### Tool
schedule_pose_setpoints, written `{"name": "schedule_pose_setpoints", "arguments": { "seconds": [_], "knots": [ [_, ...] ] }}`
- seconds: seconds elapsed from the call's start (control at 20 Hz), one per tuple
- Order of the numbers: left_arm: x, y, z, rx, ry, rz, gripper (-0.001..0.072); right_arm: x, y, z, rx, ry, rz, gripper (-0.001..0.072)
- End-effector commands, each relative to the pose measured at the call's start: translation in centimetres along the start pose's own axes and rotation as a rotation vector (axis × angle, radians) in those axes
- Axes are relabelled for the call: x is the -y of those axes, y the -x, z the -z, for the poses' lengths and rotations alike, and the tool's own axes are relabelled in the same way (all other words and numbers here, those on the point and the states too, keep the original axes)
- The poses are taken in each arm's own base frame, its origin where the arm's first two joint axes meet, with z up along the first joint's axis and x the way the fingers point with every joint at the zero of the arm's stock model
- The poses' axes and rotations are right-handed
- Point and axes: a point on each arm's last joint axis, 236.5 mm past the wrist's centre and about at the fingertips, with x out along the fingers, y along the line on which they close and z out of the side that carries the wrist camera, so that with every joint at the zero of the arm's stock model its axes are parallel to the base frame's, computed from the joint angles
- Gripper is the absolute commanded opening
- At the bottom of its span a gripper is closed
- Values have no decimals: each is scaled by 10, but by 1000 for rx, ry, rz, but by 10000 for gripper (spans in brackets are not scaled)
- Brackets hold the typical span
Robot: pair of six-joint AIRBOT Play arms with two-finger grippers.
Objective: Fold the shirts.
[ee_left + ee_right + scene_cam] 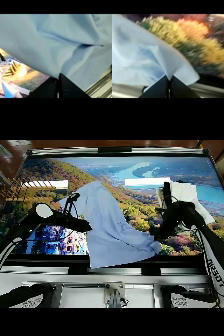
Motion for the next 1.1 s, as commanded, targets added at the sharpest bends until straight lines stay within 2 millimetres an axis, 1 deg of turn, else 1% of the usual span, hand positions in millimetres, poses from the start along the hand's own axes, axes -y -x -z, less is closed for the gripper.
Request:
{"name": "schedule_pose_setpoints", "arguments": {
  "seconds": [0.0,0.1,0.15,0.2,0.25,0.3,0.35,0.4,0.45,0.5,0.55,0.6,0.65,0.7,0.75,0.8,0.85,0.9,0.95,1.0,1.05],
  "knots": [
    [57,-7,26,-68,-161,65,31,35,75,-70,302,32,175,82],
    [98,-26,43,-91,-231,109,31,27,137,-123,566,38,178,82],
    [119,-37,45,-69,-251,126,32,20,167,-144,689,27,163,82],
    [139,-46,44,-32,-257,144,32,15,190,-158,779,11,143,82],
    [161,-56,40,19,-253,170,32,13,206,-167,843,-9,132,82],
    [178,-64,36,69,-239,197,32,12,216,-171,877,-21,127,82],
    [193,-70,31,112,-214,226,32,14,216,-171,877,-23,135,82],
    [202,-74,28,137,-184,248,32,18,211,-168,853,-22,154,82],
    [205,-76,26,150,-161,257,33,20,204,-164,818,-24,159,83],
    [203,-77,24,149,-154,255,74,21,198,-159,786,-26,159,114],
    [195,-74,20,145,-140,249,309,20,196,-156,771,-28,158,300],
    [185,-68,16,129,-116,245,562,19,196,-153,760,-29,151,529],
    [168,-57,9,94,-75,241,609,19,196,-147,743,-29,156,552],
    [148,-43,3,57,-45,236,606,23,197,-139,723,-32,173,553],
    [121,-24,-3,20,-12,219,600,29,195,-127,685,-37,198,553],
    [88,-3,-9,-5,26,187,596,39,191,-114,631,-48,222,552],
    [53,16,-13,-16,68,143,496,49,183,-100,564,-68,228,548],
    [10,35,-15,-15,119,76,395,55,169,-82,477,-87,207,543],
    [-30,50,-13,-10,171,5,395,59,152,-64,398,-100,167,478],
    [-67,66,-11,3,230,-53,405,61,135,-49,345,-122,125,479],
    [-92,79,-12,34,273,-85,487,59,119,-34,312,-156,63,479]
  ]
}}
